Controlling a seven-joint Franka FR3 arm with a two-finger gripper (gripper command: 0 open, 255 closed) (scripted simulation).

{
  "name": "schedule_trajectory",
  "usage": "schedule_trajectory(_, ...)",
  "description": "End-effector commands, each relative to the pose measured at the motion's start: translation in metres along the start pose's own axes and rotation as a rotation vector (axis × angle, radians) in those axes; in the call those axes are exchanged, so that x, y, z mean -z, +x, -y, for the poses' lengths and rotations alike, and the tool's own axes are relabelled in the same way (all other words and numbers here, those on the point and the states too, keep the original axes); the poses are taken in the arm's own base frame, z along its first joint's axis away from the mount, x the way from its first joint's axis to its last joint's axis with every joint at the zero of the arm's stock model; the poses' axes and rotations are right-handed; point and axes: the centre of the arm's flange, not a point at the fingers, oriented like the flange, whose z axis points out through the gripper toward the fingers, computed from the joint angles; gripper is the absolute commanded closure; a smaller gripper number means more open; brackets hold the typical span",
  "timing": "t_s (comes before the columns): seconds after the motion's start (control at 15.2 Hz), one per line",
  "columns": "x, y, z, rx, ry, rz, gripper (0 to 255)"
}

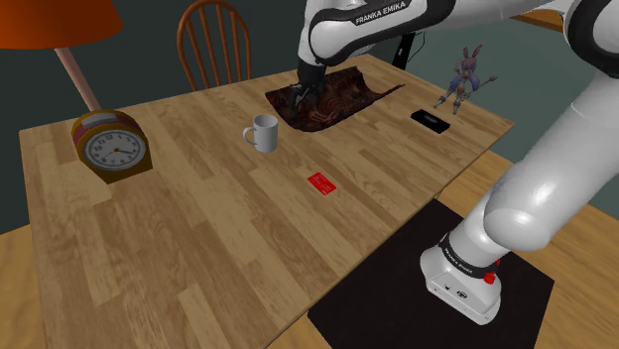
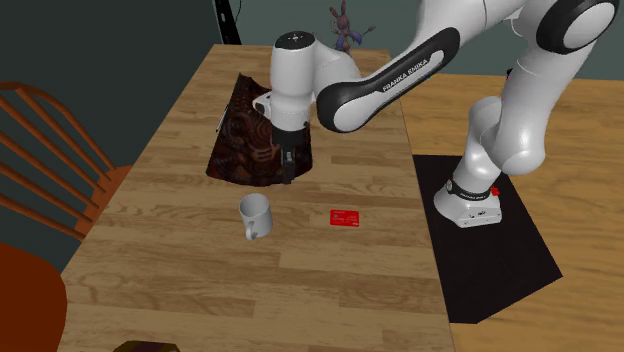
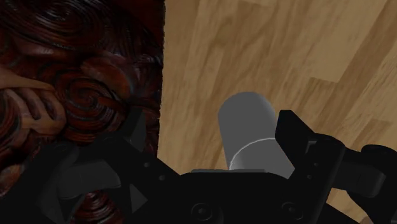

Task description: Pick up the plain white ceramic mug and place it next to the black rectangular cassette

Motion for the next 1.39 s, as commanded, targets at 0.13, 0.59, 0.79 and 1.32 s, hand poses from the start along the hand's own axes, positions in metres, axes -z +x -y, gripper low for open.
schedule_trajectory(0.13,-0.028,0.04,0.014,0.033,0.016,-0.024,0)
schedule_trajectory(0.59,-0.071,0.079,0.027,0.065,0.031,-0.047,0)
schedule_trajectory(0.79,-0.087,0.079,0.028,0.065,0.031,-0.047,0)
schedule_trajectory(1.32,-0.095,0.08,0.028,0.065,0.031,-0.047,0)
